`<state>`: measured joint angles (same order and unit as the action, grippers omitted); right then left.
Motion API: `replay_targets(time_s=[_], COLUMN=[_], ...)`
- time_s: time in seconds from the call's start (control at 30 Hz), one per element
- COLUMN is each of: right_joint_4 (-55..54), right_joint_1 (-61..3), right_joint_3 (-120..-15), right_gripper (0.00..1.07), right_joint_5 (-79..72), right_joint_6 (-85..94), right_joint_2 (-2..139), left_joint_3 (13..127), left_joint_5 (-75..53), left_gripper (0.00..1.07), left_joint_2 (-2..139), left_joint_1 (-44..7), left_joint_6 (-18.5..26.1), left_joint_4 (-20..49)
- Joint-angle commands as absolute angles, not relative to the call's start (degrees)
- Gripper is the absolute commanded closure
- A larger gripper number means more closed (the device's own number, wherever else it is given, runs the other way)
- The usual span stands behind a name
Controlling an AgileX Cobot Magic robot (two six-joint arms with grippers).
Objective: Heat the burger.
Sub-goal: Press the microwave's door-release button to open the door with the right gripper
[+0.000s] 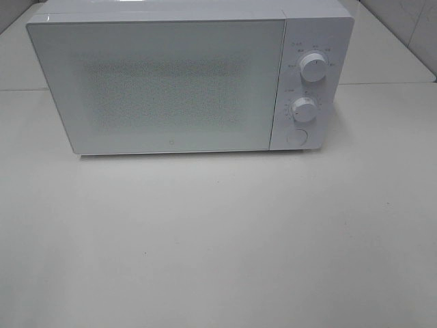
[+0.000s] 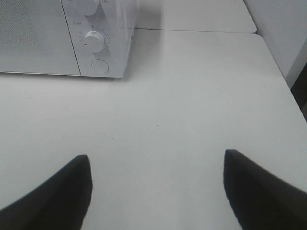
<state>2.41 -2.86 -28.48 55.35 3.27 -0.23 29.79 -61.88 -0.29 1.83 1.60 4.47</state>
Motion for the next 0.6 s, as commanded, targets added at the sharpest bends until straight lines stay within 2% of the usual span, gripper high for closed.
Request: replay_targets(time_s=[0.03,0.6], right_joint_4=[2.6,2.6], right_joint_1=[-2.5,-2.5], right_joint_3=[-28.5,-28.5], right_gripper=[0.31,0.31], right_joint_5=[55.0,54.9], right_joint_6=[3.7,3.7], right_joint_2=[-1.7,-1.7], left_joint_3=[29.6,29.6], left_joint_5=[-61.4,-61.4], left_gripper=[0.07,0.07], left_joint_2=[-0.9,-0.9], left_joint_1=[1.9,1.9], left_joint_6=[1.4,1.4], left_joint_4=[4.4,4.4])
